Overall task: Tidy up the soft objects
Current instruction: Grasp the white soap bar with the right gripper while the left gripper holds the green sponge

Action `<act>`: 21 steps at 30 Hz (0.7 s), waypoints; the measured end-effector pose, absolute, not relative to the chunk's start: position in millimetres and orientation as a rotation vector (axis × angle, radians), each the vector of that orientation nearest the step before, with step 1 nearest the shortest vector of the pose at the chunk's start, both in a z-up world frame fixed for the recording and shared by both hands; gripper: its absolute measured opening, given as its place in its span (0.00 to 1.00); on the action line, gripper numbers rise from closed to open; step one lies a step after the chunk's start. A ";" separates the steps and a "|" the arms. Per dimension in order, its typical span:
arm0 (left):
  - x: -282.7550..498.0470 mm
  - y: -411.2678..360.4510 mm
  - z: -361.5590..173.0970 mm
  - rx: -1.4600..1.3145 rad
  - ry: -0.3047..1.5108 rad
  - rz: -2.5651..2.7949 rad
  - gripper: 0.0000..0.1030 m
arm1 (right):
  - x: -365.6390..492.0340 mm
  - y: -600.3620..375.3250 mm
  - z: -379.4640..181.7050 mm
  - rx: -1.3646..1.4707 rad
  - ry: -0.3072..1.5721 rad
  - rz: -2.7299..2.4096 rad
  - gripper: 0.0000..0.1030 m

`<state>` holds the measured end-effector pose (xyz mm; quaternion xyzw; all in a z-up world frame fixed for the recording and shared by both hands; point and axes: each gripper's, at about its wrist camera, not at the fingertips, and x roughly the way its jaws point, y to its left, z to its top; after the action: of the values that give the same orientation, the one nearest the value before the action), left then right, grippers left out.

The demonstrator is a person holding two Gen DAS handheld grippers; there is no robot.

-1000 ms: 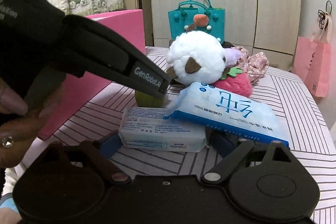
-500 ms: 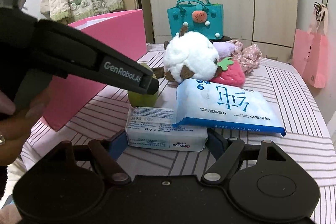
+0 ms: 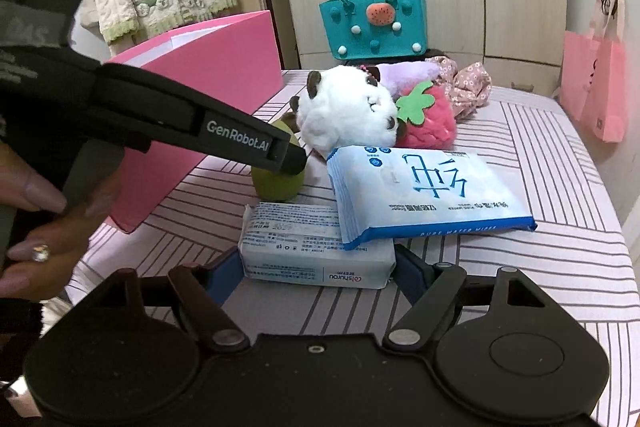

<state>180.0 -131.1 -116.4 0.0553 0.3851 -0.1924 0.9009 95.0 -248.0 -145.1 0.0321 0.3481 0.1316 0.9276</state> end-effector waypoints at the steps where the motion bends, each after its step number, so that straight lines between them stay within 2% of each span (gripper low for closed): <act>1: 181.5 -129.7 -117.6 0.102 0.809 -0.406 0.36 | 94.5 -248.9 -144.5 0.075 0.719 0.277 0.80; 8: 178.5 -124.7 -121.5 0.068 0.830 -0.407 0.33 | 89.6 -249.0 -139.3 0.123 0.759 0.308 0.80; 21: 142.9 -102.4 -87.9 0.125 0.796 -0.479 0.33 | 74.2 -242.6 -132.7 0.150 0.810 0.348 0.80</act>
<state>142.9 -102.4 -87.9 0.0601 0.3835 -0.2306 0.8923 74.2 -242.6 -132.7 0.0723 0.3914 0.1684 0.9018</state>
